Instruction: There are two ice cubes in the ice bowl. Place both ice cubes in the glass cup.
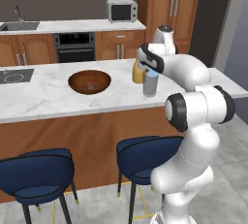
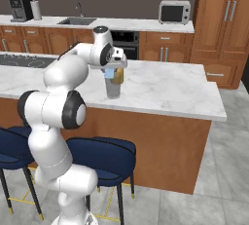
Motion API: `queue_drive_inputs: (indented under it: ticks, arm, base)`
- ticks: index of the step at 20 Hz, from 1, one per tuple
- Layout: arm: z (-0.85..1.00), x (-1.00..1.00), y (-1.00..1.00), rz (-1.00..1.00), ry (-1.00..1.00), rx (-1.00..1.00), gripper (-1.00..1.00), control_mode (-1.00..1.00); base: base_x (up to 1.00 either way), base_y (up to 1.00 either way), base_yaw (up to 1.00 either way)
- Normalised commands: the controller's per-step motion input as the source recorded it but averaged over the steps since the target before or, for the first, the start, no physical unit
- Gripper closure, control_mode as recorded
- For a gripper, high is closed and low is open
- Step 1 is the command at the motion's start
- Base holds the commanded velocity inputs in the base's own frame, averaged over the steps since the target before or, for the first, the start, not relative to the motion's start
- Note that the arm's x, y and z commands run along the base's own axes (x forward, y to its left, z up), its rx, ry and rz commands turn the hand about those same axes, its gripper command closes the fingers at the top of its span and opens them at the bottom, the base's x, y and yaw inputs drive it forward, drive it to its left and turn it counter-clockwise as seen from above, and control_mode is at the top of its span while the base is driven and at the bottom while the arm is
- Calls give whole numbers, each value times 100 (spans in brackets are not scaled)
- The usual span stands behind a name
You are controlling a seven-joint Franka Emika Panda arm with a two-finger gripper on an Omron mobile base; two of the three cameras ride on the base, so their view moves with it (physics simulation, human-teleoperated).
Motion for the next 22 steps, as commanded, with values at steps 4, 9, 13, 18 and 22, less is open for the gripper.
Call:
queue_drive_inputs:
  ticks: [4,9,13,18,22]
  arm:
    - [0,-30,0,0,0,0,100,-100]
    - [0,1,0,0,0,0,100,-100]
    - [0,37,0,0,0,0,100,-100]
    - [0,59,0,0,0,0,100,-100]
    - [-8,37,0,0,0,0,100,-100]
  base:
    - [0,0,0]
    - [0,0,0]
    - [0,0,0]
    - [0,0,0]
    - [0,0,0]
